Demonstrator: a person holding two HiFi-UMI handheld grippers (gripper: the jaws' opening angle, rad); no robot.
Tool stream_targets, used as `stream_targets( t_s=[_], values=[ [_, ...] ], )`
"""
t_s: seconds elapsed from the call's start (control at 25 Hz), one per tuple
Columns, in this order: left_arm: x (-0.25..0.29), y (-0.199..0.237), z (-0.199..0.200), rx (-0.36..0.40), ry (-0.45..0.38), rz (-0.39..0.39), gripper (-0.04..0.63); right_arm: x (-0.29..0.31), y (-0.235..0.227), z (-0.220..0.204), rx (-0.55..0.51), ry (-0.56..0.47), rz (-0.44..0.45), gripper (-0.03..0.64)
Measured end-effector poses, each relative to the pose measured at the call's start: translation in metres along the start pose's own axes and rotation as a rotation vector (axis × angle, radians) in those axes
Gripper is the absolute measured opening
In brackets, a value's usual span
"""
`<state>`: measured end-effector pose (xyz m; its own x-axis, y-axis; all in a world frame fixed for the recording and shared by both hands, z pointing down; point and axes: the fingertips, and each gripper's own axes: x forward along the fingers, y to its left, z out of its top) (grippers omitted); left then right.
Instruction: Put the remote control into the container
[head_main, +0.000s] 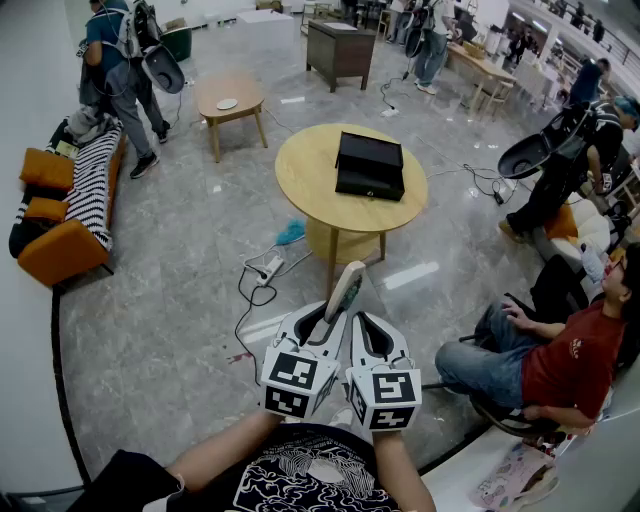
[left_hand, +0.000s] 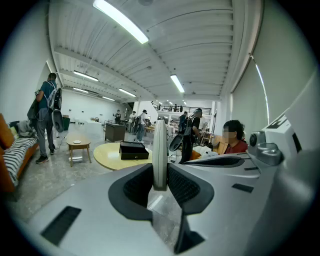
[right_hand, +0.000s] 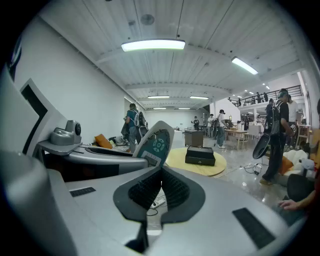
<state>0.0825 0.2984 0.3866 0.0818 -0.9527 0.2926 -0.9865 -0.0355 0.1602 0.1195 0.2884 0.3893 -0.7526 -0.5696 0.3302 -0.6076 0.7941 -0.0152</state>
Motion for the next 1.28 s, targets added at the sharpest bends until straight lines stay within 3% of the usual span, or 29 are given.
stream_targets(
  t_s=[0.84,1.28],
  values=[
    [-0.024,0.072,-0.01,-0.022,0.012,-0.029,0.1,0.042,0.064,0.008,0.0,-0.006,-0.008,0.023],
    [0.018,0.094,-0.005,-0.028,0.027,-0.013,0.1,0.084,0.041,0.01,0.023,-0.005,0.009,0.023]
  ],
)
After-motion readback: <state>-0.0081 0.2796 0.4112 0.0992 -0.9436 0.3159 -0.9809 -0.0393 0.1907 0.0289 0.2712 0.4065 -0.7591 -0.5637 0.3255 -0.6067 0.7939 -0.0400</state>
